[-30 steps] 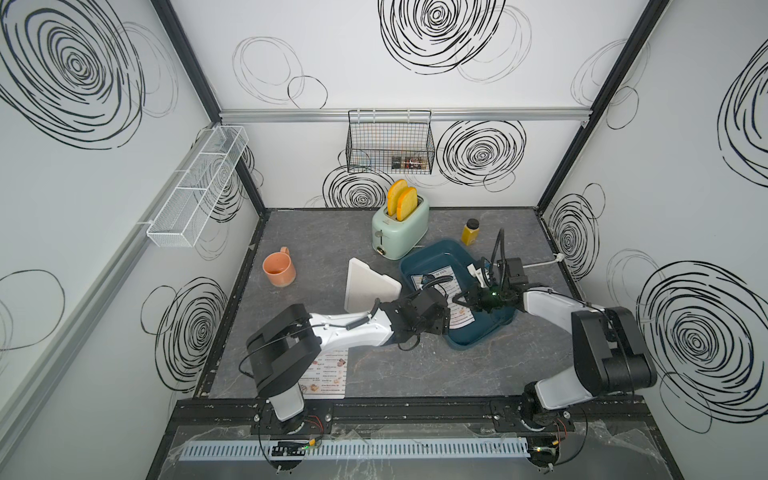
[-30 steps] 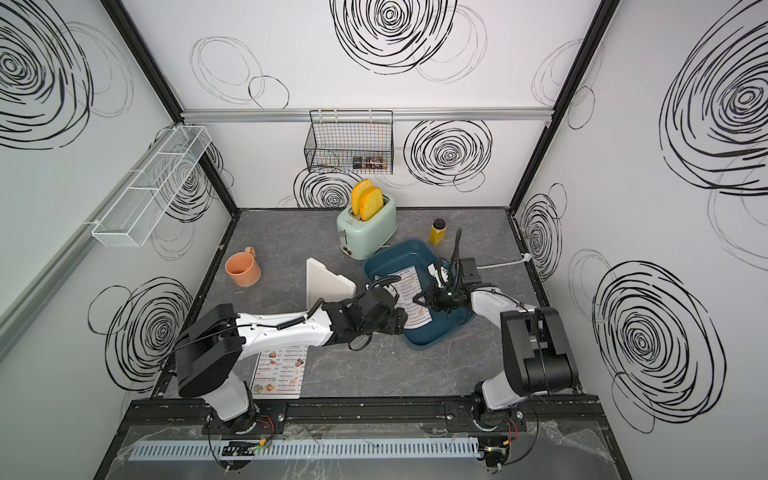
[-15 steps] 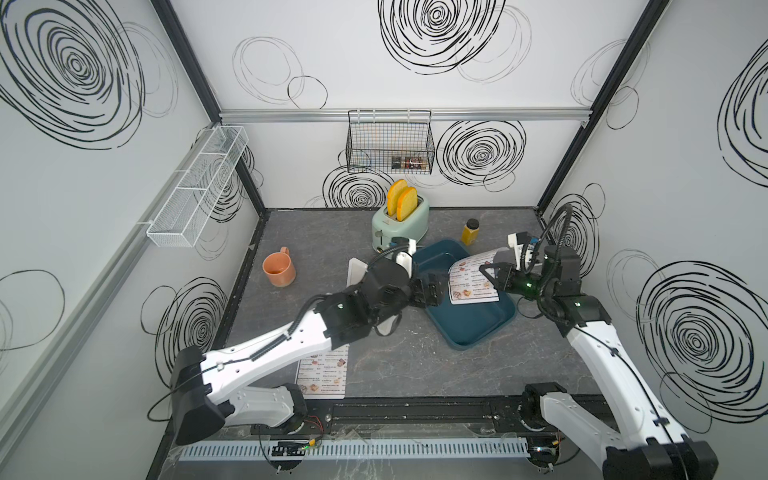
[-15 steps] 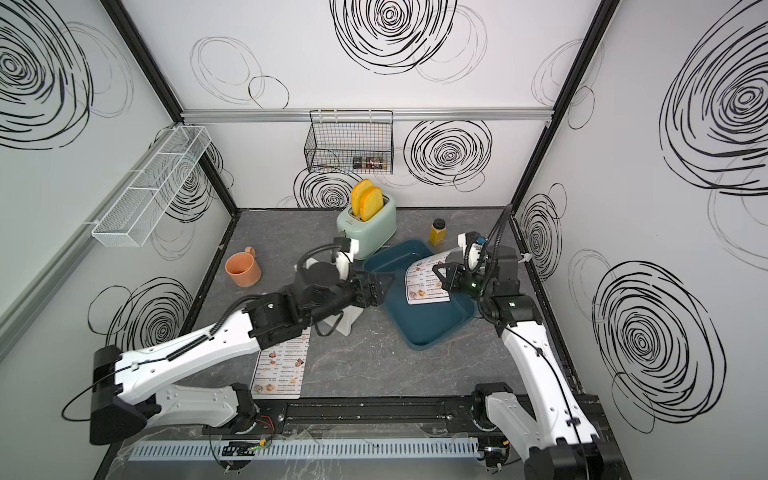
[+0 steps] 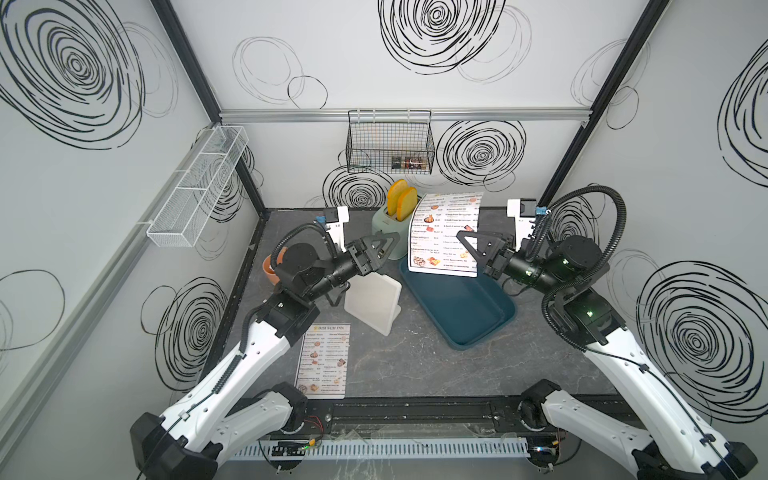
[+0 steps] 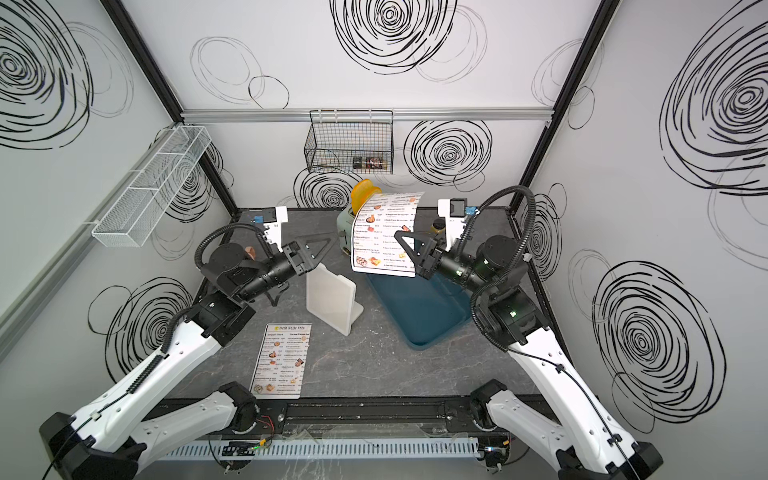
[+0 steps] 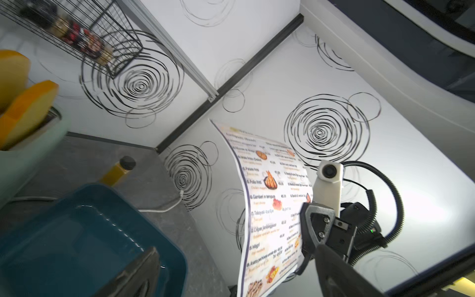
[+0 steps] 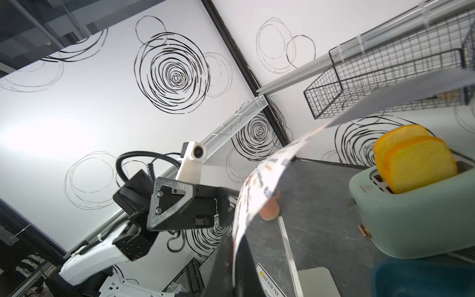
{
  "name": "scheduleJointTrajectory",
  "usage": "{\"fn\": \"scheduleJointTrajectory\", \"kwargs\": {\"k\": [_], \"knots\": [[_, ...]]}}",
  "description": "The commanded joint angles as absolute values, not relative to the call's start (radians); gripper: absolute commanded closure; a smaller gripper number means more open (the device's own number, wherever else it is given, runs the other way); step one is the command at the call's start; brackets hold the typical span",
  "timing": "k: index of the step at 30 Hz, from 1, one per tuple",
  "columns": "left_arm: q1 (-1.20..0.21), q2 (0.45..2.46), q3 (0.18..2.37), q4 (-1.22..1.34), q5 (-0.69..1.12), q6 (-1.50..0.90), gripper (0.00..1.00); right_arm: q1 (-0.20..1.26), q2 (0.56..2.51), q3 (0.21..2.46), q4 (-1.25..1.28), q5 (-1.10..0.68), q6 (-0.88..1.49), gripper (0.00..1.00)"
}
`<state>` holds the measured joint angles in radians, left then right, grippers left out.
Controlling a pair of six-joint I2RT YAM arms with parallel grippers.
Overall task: Replace the menus in the menu holders
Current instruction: Pick up the menu from the storage box.
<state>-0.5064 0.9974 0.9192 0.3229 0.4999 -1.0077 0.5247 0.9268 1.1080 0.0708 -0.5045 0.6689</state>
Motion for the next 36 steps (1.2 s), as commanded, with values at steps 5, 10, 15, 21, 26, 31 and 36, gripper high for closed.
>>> {"fn": "scheduleJointTrajectory", "kwargs": {"k": [5, 10, 15, 21, 26, 31, 36], "knots": [[-0.494, 1.014, 0.868, 0.713, 0.684, -1.268, 0.06, 0.57, 0.983, 1.155, 0.268, -0.507, 0.746, 1.0], [-0.497, 1.027, 0.874, 0.729, 0.704, -1.279, 0.19, 0.591, 1.017, 1.136, 0.339, -0.514, 0.795, 1.0], [-0.496, 1.03, 0.878, 0.735, 0.702, -1.281, 0.43, 0.601, 1.027, 1.109, 0.366, -0.517, 0.833, 1.0], [-0.491, 1.049, 0.908, 0.705, 0.701, -1.261, 0.63, 0.6, 1.018, 1.086, 0.333, -0.53, 0.856, 1.0], [-0.491, 1.055, 0.926, 0.664, 0.701, -1.233, 0.78, 0.583, 0.993, 1.079, 0.274, -0.546, 0.837, 1.0], [-0.491, 1.055, 0.925, 0.638, 0.727, -1.203, 0.92, 0.506, 0.977, 1.08, 0.245, -0.65, 0.849, 0.83], [-0.495, 1.068, 0.928, 0.651, 0.809, -1.176, 1.0, 0.432, 0.992, 1.106, 0.214, -0.815, 0.864, 0.6]]}}
